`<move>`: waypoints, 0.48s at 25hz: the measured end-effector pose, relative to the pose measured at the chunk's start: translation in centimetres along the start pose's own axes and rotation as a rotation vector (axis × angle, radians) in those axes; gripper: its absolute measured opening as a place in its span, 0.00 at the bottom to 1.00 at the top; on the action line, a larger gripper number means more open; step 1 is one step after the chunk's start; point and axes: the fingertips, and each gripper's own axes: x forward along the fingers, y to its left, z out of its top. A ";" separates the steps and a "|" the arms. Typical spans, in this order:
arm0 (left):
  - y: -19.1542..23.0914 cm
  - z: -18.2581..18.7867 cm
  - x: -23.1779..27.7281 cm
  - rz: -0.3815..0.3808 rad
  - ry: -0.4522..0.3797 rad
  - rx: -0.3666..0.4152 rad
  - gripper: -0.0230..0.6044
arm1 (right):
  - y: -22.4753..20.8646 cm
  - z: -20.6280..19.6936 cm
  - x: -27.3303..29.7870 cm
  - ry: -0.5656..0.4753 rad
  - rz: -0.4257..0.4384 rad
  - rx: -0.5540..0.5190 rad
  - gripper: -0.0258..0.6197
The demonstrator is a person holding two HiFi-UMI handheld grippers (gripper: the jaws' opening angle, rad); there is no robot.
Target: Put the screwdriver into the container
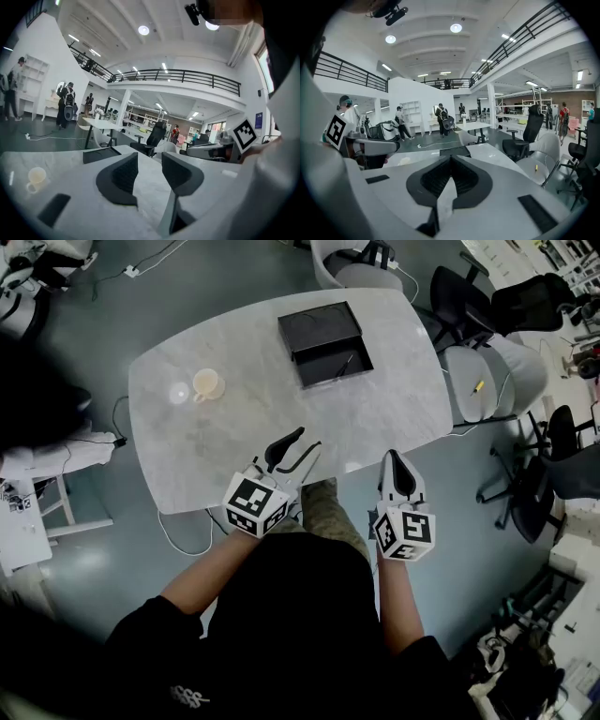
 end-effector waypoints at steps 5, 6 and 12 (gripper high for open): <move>-2.5 -0.7 -1.9 0.024 -0.036 -0.006 0.30 | 1.1 -2.2 -2.9 0.019 0.043 -0.019 0.06; -2.7 -0.7 -2.3 0.037 -0.041 -0.003 0.30 | 1.2 -2.4 -3.3 0.018 0.057 -0.022 0.06; -4.8 0.3 -3.3 0.133 -0.050 0.039 0.30 | -0.4 -0.9 -3.9 -0.029 0.180 -0.063 0.06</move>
